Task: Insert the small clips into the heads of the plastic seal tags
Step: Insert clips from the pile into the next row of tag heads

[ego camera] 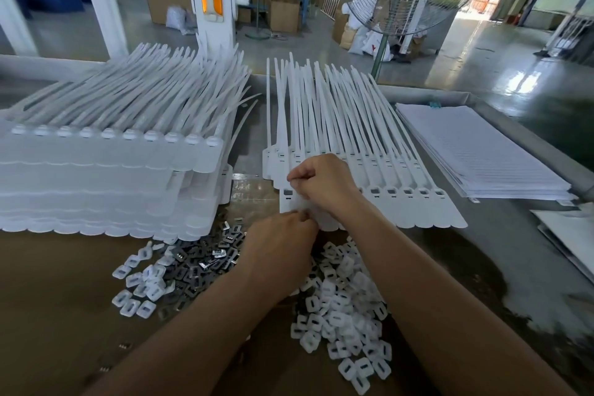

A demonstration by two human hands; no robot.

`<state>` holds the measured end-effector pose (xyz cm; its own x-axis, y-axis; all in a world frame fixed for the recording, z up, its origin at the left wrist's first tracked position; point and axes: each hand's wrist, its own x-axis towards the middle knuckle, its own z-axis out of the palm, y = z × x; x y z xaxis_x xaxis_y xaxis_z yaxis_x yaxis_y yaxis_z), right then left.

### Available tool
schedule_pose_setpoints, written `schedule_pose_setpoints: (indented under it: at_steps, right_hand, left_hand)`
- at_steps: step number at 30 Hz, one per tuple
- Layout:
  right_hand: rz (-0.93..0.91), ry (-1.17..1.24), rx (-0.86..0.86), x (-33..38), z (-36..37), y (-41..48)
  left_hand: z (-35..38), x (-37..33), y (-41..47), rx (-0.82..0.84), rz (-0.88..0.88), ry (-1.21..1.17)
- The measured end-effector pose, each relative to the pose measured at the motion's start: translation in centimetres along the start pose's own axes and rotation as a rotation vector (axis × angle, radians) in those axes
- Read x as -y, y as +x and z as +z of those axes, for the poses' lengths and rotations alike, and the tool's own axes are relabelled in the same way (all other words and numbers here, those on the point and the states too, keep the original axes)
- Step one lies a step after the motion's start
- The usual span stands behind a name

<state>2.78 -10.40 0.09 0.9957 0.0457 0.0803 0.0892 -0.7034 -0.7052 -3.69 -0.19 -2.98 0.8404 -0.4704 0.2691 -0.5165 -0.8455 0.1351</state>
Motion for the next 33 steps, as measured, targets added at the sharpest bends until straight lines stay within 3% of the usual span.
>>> schedule_pose_setpoints:
  at_steps: [19, 33]
  right_hand:
    - [0.080, -0.126, 0.108, 0.0, 0.8, 0.8]
    - [0.167, -0.177, 0.067, 0.0, 1.4, 2.1]
  left_hand:
    - [0.1, 0.0, 0.1, 0.015, 0.002, -0.020]
    - [0.3, -0.4, -0.1, 0.013, -0.030, 0.000]
